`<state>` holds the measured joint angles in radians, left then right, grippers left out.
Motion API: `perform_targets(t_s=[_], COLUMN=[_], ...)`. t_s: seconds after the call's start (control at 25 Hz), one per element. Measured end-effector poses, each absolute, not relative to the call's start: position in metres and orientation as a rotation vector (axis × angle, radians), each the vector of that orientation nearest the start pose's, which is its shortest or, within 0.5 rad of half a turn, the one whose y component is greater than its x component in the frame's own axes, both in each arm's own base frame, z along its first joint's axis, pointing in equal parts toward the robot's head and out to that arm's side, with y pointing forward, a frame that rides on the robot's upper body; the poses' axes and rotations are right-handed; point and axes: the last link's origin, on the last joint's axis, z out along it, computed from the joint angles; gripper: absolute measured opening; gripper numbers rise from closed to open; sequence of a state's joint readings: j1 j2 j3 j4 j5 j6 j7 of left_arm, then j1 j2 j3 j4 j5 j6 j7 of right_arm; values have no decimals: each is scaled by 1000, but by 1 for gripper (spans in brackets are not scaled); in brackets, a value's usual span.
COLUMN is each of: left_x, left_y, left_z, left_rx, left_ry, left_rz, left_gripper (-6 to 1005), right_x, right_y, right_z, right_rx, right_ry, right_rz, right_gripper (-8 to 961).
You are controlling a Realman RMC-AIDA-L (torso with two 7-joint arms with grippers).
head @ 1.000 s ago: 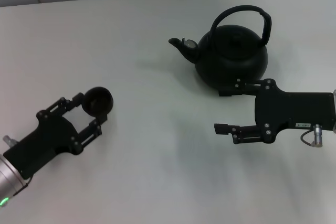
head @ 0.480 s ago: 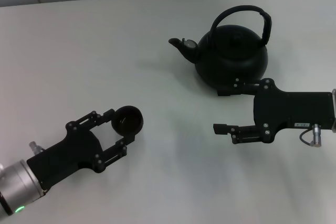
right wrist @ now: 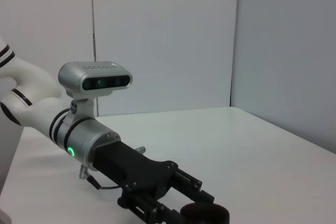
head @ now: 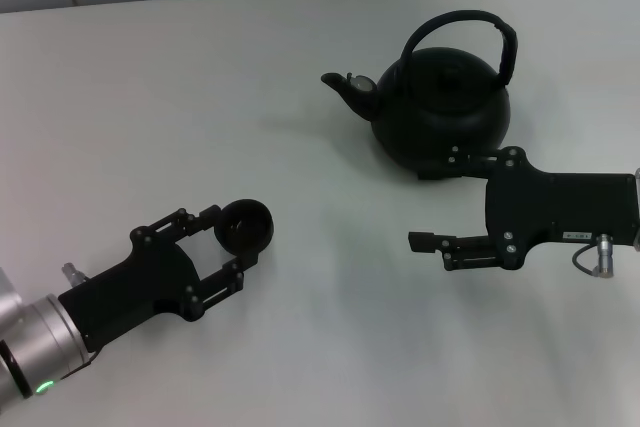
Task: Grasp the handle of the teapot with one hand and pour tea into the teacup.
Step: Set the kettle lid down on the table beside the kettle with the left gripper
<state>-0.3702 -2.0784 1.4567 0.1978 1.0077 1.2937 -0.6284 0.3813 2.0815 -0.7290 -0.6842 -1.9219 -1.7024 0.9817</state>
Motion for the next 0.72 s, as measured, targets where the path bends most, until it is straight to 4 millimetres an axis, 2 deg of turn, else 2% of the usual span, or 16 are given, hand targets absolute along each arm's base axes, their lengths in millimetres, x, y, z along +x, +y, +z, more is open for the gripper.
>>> perform_targets(t_s=[0.4,0.72], left_x=[-295,-300], left_y=[261,264], left_z=[-94,-96], left_rx=[-2587,-2582], left_ry=[-388,-402], left_rz=[-729,-679], left_gripper=[649,650], right_x=[280,280], right_y=[281,282], right_z=[5,5], right_rx=[-2748,-2746], right_ry=[144,141], right_rz=[752,748], right_gripper=[784,785])
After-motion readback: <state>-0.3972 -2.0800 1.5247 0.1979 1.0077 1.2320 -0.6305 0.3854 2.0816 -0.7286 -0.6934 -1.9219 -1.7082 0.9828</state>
